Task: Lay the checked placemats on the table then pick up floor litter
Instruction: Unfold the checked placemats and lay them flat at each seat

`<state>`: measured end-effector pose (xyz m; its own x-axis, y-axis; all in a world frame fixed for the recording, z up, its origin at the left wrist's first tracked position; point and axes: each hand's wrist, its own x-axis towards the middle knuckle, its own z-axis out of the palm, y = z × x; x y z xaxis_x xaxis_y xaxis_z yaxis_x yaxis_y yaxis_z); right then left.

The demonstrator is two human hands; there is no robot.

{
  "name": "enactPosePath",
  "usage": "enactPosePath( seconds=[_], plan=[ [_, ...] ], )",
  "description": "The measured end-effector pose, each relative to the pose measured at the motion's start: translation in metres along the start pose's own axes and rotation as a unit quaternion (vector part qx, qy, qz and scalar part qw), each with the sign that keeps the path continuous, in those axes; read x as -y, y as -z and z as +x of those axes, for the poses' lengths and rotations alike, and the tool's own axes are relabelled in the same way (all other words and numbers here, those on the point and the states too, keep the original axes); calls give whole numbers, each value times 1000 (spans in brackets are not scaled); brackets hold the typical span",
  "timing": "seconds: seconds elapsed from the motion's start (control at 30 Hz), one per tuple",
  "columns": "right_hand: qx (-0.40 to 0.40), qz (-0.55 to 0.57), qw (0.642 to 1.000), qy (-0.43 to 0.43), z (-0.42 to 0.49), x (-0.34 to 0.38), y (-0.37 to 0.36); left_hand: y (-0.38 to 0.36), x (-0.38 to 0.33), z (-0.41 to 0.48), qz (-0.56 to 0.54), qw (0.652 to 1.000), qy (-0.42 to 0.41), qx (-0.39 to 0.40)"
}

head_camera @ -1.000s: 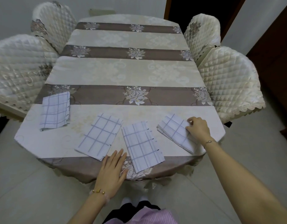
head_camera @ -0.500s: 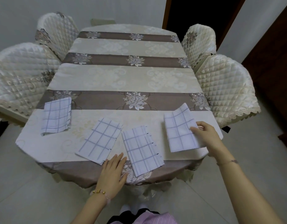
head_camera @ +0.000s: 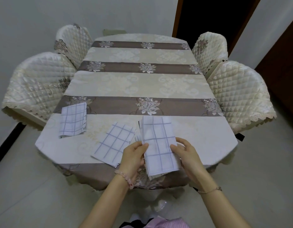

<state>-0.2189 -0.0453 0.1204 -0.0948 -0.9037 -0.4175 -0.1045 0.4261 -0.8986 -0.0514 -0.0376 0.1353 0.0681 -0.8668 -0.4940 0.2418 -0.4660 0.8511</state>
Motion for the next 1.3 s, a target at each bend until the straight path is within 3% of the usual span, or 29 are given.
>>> enactPosePath(
  seconds=[0.1, 0.2, 0.33, 0.5, 0.63, 0.97, 1.3],
  plan=[
    [-84, -108, 987, 84, -10, 2, -16, 6, 1, -1, 47, 998, -36, -31],
    [-51, -85, 985, 145, -19, 11, -30, 9, 1, -5, 73, 992, -81, -62],
    [53, 16, 995, 79, -26, 19, -49, 10, -2, -10, 70, 993, -89, -39],
    [64, 69, 995, 41, -26, 22, -50, 19, -7, -15, 13, 998, -54, 28],
    [80, 81, 993, 25, -25, 24, -47, 24, -5, -19, 26, 994, -54, 89],
    [107, 105, 988, 36, -21, 20, -48, 16, -2, -9, 73, 993, -89, -30],
    [122, 115, 985, 34, -14, 22, -48, 18, -7, -5, 5, 999, -39, -9]
  ],
)
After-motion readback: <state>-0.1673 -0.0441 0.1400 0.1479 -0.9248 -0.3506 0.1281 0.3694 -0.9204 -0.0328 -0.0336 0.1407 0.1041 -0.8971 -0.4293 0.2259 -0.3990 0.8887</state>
